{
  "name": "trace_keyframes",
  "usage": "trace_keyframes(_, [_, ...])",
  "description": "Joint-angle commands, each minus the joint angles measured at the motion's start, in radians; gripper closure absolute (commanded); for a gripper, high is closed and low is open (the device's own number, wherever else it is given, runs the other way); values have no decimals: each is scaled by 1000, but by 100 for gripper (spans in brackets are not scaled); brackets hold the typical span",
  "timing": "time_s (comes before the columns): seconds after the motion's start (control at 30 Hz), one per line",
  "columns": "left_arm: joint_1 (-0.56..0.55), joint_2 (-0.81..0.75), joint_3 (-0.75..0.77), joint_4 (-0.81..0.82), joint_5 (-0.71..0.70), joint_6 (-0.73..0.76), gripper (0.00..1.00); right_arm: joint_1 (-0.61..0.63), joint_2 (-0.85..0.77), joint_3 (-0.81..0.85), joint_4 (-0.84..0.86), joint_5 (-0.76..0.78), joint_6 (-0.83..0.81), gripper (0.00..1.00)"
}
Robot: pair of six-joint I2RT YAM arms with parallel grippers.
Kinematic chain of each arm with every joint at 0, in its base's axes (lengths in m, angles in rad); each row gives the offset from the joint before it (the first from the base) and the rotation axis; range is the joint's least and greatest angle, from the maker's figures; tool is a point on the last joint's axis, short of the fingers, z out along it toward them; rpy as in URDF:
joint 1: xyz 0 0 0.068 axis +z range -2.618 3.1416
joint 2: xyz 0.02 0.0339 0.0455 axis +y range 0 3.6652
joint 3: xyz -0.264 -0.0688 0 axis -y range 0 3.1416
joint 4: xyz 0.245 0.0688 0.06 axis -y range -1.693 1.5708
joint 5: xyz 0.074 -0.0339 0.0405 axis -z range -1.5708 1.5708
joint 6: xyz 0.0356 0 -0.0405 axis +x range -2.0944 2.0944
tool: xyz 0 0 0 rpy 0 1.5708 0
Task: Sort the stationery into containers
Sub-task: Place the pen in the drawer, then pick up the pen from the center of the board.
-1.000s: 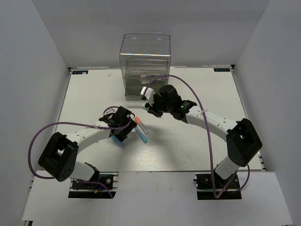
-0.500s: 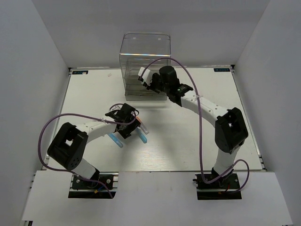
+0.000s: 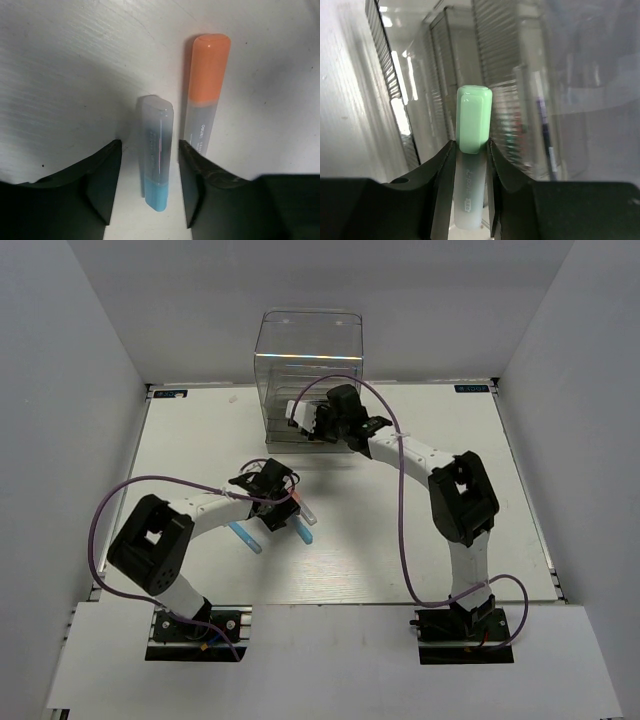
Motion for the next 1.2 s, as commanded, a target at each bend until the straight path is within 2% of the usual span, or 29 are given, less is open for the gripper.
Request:
trace_keyframes(0.0, [-15, 29, 0, -30, 11, 21, 44, -8, 15, 51, -11, -6, -24, 91])
trace_keyframes(0.07, [-15, 41, 0, -40, 21, 31, 48, -9, 22, 51, -20, -3, -29, 83])
trace_keyframes(0.1, [-15, 41, 0, -40, 21, 31, 53, -9, 23, 51, -23, -4, -36, 74])
trace_keyframes(0.27, [-24, 41, 0, -40, 31, 31, 68, -14, 17, 48, -57, -26, -33, 48])
trace_keyframes(0.37, [-24, 41, -9, -30, 40, 31, 77, -14, -9, 26, -57, -44, -13, 42])
trace_keyframes(0.6, [-24, -19, -38, 0, 49, 31, 91, -17, -126, -43, -57, -104, 77, 40])
trace_keyframes(0.77, [-24, -117, -38, 51, 49, 40, 99, -28, -241, -135, -38, -136, 235, 36])
trace_keyframes(0.87, [-24, -203, -38, 104, 49, 58, 100, -34, -320, -220, -14, -153, 299, 13])
trace_keyframes(0.9, [-13, -221, -38, 117, 49, 58, 100, -40, -336, -281, -9, -156, 309, 10])
trace_keyframes(0.97, [-2, -264, -14, 140, 37, 58, 100, -42, -385, -323, 2, -161, 338, 10])
trace_keyframes(1.0, [-2, -264, -4, 161, 26, 58, 100, -51, -402, -337, -1, -164, 362, 13])
trace_keyframes(1.1, [-2, -278, 45, 189, -17, 69, 100, -68, -429, -392, -15, -176, 398, 40])
trace_keyframes(1.13, [-2, -278, 59, 204, -40, 69, 100, -74, -445, -426, -14, -173, 405, 60])
trace_keyframes(1.17, [-2, -264, 80, 219, -40, 69, 100, -78, -449, -437, -15, -170, 407, 69])
